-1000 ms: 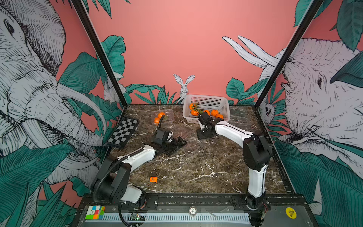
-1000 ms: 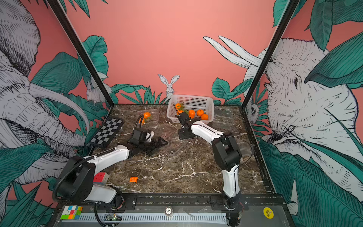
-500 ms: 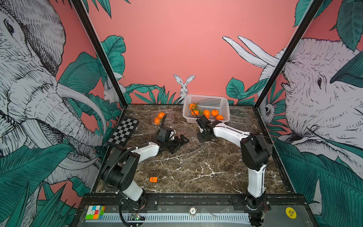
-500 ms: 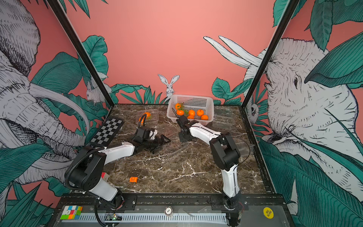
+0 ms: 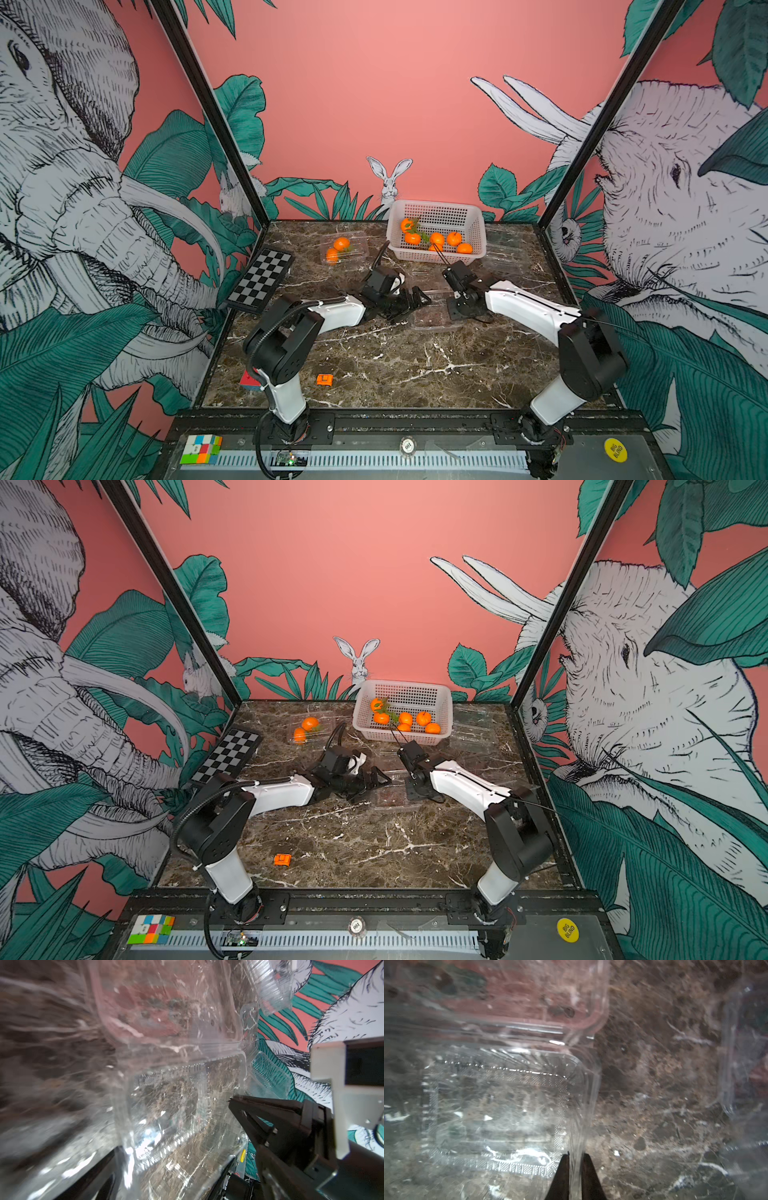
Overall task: Take oranges out of containers
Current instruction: Move the packing box to the center of the board.
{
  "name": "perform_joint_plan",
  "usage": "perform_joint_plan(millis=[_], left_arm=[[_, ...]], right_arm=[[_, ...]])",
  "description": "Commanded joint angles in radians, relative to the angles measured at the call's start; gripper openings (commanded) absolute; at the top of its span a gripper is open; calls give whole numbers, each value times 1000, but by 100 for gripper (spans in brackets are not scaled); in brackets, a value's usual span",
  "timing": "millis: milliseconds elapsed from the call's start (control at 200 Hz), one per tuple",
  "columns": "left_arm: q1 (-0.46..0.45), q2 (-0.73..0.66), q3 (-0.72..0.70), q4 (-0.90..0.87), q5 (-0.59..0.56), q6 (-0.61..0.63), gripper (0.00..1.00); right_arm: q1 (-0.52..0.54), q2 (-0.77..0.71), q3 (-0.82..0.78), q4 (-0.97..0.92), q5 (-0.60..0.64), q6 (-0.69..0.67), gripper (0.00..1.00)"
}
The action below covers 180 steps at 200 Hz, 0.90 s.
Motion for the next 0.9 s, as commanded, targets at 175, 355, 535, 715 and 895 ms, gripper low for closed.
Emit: perform_joint_plan(millis=[175,355,535,715,895], left_arm=[[-80,154,222,1,21,-35,99],[-80,179,291,-68,20,1,99],[-34,87,255,-269,-27,129,99],[125,-90,167,-489,-82,297,99],[278,-215,242,-745,-157,484,99]], right_arm=[[-171,-134,-69,-64,11,-1,13],[-194,-125,-28,-80,1,-32,19],[-189,-153,48,-79,-85,-29,38],[-134,-189,96,34,-196,-6,72],[-15,-121,220,113,-216,-13,93]])
